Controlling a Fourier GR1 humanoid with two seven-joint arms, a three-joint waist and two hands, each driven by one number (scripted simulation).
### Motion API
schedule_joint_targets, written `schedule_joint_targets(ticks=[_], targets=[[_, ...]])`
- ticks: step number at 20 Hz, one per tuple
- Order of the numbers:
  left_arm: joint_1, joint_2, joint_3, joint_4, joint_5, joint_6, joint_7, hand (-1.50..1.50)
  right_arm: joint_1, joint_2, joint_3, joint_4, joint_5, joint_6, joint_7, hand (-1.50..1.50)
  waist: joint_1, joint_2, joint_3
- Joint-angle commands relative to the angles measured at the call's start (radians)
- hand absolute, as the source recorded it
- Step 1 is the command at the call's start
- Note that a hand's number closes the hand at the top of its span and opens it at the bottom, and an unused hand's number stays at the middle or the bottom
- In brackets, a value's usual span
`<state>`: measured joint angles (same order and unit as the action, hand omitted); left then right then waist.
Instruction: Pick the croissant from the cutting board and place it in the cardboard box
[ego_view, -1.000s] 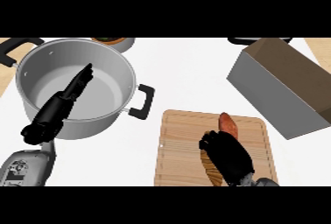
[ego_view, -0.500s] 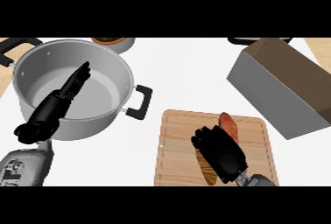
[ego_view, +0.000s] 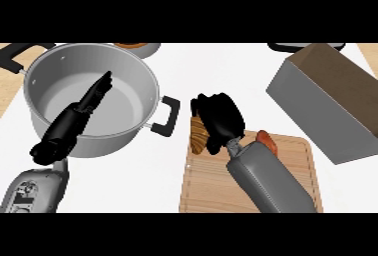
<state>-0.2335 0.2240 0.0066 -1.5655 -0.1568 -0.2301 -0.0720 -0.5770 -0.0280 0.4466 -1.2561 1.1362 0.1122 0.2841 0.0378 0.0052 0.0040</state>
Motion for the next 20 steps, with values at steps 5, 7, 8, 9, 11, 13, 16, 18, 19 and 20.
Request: schedule_joint_targets(ticks=[5, 7, 8, 9, 11, 13, 16, 18, 19, 20], targets=[[0.017, 0.005, 0.026, 0.006, 0.004, -0.007, 0.009, 0.0, -0.196, 0.027, -0.095, -0.002, 0.019, -0.029, 0.071, 1.5, -0.032, -0.005, -0.004], [-0.017, 0.004, 0.033, 0.07, 0.005, -0.008, -0.019, 0.0, -0.232, 0.028, -0.103, -0.018, 0.003, -0.1, 0.194, 1.5, -0.033, -0.003, -0.004], [0.034, 0.018, 0.03, 0.002, 0.017, -0.028, 0.006, 0.0, -0.287, 0.028, -0.153, -0.055, 0.023, -0.04, 0.268, 1.5, -0.03, -0.009, -0.004], [0.046, 0.003, 0.025, -0.006, 0.019, -0.02, 0.011, 0.0, -0.24, 0.028, -0.15, -0.084, 0.019, -0.105, 0.306, 1.5, -0.032, -0.009, -0.004], [0.007, -0.024, 0.009, 0.0, -0.017, 0.024, 0.04, 0.0, -0.253, 0.016, -0.246, -0.127, 0.013, -0.108, 0.331, 1.5, -0.051, -0.01, -0.003], [0.065, 0.007, 0.021, -0.021, 0.001, -0.014, 0.003, 0.0, -0.261, -0.005, -0.309, -0.088, 0.021, -0.169, 0.359, 1.5, -0.034, -0.006, -0.004], [0.028, 0.006, 0.031, -0.044, 0.011, -0.014, 0.056, 0.0, -0.308, -0.044, -0.37, -0.088, 0.029, -0.135, 0.407, 1.5, -0.036, -0.007, -0.004], [0.047, 0.018, 0.055, -0.017, 0.032, -0.032, 0.012, 0.0, -0.328, -0.071, -0.411, -0.065, 0.033, -0.154, 0.414, 1.5, -0.033, -0.005, -0.004], [0.051, 0.025, 0.047, -0.011, 0.015, -0.035, -0.017, 0.0, -0.317, -0.108, -0.46, -0.036, -0.001, -0.202, 0.357, 1.5, -0.032, -0.003, -0.004], [0.016, -0.02, 0.004, -0.049, -0.005, -0.006, 0.075, 0.0, -0.308, -0.091, -0.452, -0.026, 0.004, -0.187, 0.377, 1.5, -0.034, -0.005, -0.004]])
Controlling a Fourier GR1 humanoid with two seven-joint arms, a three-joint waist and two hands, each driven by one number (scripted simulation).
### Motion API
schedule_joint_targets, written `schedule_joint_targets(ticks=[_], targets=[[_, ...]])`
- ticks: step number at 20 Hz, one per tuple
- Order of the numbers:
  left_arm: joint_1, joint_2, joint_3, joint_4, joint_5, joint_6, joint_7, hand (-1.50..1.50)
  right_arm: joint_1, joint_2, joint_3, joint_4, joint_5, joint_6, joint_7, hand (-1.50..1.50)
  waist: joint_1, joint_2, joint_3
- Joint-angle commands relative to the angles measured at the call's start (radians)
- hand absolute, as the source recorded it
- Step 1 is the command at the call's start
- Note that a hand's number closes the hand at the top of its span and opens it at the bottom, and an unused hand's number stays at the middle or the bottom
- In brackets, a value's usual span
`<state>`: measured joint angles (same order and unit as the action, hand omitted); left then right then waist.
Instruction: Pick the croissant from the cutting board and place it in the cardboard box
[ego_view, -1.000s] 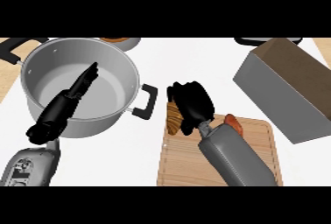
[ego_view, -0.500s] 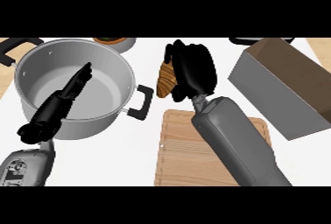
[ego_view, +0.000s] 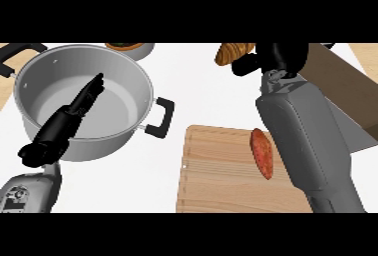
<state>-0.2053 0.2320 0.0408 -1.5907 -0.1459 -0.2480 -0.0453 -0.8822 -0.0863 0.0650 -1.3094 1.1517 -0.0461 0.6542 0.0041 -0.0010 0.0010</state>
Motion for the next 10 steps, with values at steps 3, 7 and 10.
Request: schedule_joint_targets(ticks=[3, 7, 10], targets=[[-0.007, -0.025, -0.004, 0.045, -0.017, 0.017, -0.015, 0.0, 0.013, -0.14, -0.155, 0.029, -0.078, 0.008, -0.066, 1.5, -0.007, 0.002, -0.001], [-0.054, 0.03, 0.043, 0.075, 0.016, -0.035, -0.029, 0.0, 0.004, -0.236, -0.172, 0.187, -0.063, 0.046, -0.147, 1.5, 0.0, 0.006, -0.001], [-0.011, 0.004, 0.015, 0.009, 0.007, -0.02, 0.013, 0.0, -0.002, -0.302, -0.229, 0.243, -0.153, 0.197, -0.19, 1.5, 0.002, 0.003, -0.001]])
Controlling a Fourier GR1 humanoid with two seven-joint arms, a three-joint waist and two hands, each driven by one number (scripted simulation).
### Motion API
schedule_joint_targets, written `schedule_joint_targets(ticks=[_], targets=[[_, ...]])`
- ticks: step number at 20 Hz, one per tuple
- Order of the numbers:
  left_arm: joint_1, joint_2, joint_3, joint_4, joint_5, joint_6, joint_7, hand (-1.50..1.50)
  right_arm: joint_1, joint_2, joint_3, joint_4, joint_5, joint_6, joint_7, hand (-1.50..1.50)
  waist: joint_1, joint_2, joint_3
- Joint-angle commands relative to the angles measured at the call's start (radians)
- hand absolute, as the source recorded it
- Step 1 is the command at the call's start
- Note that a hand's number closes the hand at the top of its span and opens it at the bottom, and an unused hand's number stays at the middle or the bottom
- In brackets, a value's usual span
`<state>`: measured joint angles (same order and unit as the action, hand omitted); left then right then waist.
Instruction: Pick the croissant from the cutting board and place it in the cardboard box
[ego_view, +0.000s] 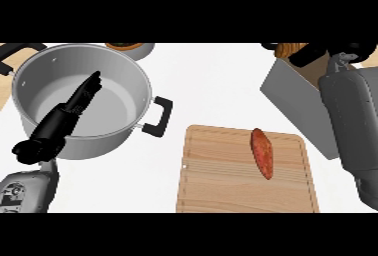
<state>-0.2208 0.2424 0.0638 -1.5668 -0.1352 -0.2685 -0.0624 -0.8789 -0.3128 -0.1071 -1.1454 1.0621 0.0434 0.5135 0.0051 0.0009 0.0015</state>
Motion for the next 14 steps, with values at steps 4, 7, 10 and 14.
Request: schedule_joint_targets(ticks=[4, 7, 10, 14], targets=[[-0.002, -0.018, -0.01, -0.019, 0.011, -0.008, 0.043, 0.0, 0.009, -0.119, -0.077, 0.158, -0.12, 0.258, -0.089, 1.5, -0.001, 0.0, -0.001], [0.002, -0.022, -0.013, 0.014, -0.022, 0.011, -0.01, 0.0, 0.035, -0.155, -0.1, 0.252, -0.138, 0.246, -0.179, 1.5, 0.002, 0.003, -0.001], [0.026, -0.019, -0.015, -0.023, -0.011, -0.003, 0.009, 0.0, 0.048, -0.2, -0.084, 0.288, -0.133, 0.349, -0.184, 1.5, 0.003, 0.001, -0.002], [0.007, -0.04, -0.033, 0.004, -0.047, 0.025, -0.003, 0.0, 0.023, -0.229, -0.096, 0.348, -0.187, 0.469, -0.267, -1.5, 0.001, 0.001, -0.001]])
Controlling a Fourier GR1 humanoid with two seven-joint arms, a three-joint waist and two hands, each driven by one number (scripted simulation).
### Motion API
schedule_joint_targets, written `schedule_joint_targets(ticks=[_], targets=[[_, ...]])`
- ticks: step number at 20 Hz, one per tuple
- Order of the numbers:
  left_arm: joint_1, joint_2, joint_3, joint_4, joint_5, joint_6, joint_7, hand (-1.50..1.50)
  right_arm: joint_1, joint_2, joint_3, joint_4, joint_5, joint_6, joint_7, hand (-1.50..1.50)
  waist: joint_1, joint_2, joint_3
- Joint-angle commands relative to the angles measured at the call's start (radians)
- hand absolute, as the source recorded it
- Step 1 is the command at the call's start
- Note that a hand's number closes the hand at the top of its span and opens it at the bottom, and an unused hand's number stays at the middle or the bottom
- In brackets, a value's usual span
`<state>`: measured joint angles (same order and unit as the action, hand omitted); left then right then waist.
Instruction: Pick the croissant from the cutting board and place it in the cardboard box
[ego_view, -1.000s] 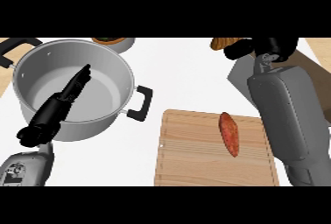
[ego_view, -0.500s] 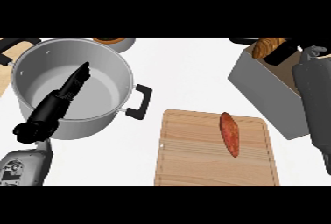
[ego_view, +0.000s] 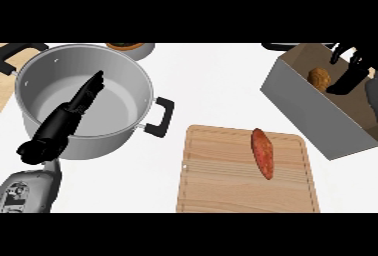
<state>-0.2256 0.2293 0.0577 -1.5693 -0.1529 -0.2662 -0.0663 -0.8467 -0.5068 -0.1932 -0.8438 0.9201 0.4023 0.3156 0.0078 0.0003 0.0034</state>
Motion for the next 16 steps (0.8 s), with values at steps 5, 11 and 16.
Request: schedule_joint_targets(ticks=[5, 11, 16], targets=[[0.028, -0.016, -0.005, 0.017, -0.024, 0.015, -0.035, 0.0, 0.045, -0.022, -0.032, 0.047, -0.094, 0.011, -0.276, -1.5, -0.003, 0.003, -0.003], [0.043, -0.011, 0.004, -0.006, 0.005, -0.007, 0.019, 0.0, -0.035, 0.071, -0.362, -0.017, -0.392, -0.178, -0.308, -1.5, -0.02, -0.006, 0.002], [0.04, -0.02, -0.011, -0.024, -0.007, -0.002, 0.005, 0.0, -0.037, 0.104, -0.549, 0.026, -0.551, -0.271, -0.273, -1.5, -0.009, 0.001, -0.002]])
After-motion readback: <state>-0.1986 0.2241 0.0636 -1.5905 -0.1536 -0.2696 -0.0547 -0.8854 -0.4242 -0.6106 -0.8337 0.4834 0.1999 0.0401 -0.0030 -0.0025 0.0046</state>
